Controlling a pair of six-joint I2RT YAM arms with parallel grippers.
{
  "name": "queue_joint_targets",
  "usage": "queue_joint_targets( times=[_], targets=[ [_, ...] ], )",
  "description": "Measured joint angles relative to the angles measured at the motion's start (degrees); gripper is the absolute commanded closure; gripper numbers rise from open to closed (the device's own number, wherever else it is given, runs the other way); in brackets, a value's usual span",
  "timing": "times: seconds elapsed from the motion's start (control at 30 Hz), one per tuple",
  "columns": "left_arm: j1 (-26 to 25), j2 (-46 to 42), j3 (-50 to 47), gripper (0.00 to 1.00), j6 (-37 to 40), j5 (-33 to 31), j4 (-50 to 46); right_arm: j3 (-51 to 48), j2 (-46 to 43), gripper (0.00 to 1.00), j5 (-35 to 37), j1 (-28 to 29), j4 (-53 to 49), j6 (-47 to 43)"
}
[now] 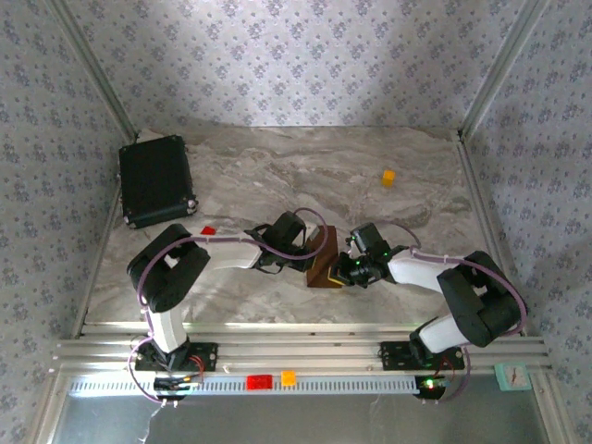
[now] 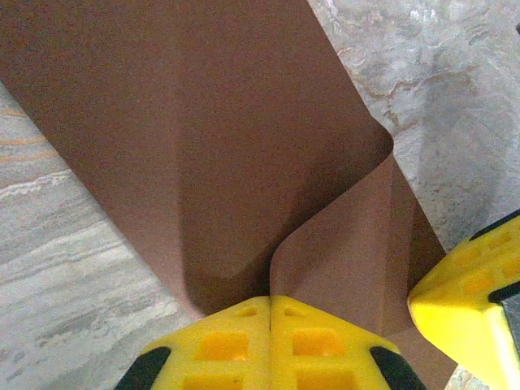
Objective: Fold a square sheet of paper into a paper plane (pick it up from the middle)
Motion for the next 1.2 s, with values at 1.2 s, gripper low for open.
queue_joint_targets(
  times=[1.2],
  targets=[
    [-0.15, -0.44, -0.02, 1.00, -0.44, -0.94, -0.20, 0.00, 0.11, 0.97, -0.07, -0.04, 0.07, 0.00]
  ],
)
